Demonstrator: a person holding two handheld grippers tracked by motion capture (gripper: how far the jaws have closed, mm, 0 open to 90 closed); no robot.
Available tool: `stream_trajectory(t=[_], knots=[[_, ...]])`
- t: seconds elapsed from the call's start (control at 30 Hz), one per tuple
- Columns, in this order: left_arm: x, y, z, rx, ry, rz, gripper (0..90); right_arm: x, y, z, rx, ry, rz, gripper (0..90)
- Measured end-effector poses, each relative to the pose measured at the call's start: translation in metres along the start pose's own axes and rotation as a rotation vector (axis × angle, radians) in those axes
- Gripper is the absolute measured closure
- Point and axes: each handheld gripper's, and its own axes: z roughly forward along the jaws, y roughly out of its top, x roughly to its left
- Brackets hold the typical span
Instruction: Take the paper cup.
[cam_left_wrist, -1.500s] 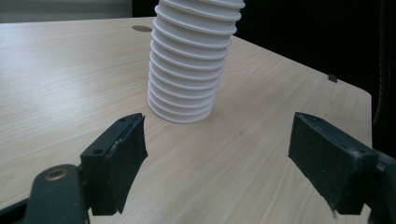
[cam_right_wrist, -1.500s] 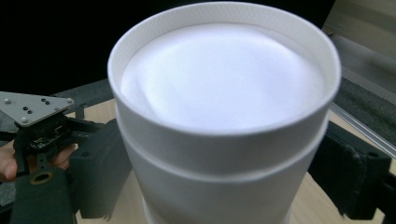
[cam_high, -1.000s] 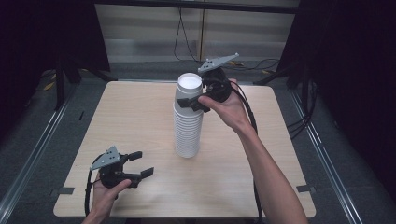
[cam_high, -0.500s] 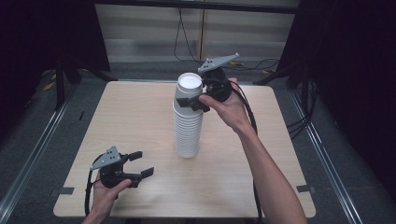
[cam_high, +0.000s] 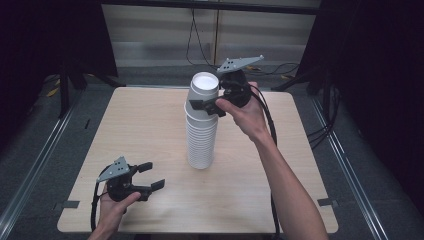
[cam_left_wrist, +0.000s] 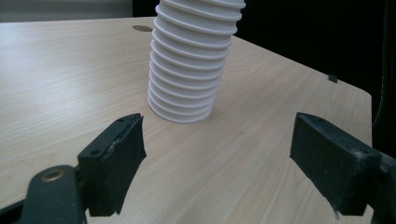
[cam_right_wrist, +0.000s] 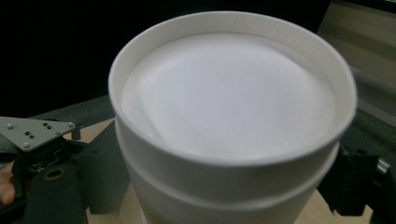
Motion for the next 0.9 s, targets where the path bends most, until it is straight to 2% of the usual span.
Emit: stream_trajectory(t=[0.63,0.9], knots=[[0.0,0.0,0.0,0.007,0.005,-0.002,17.7,0.0,0.006,-0.009,-0.077,0.011,0.018,18.2],[0.0,0.0,0.0,-0.001,0.002,-0.006,17.7,-0.001,0.006,-0.013,-0.136,0.016,0.028,18.4]])
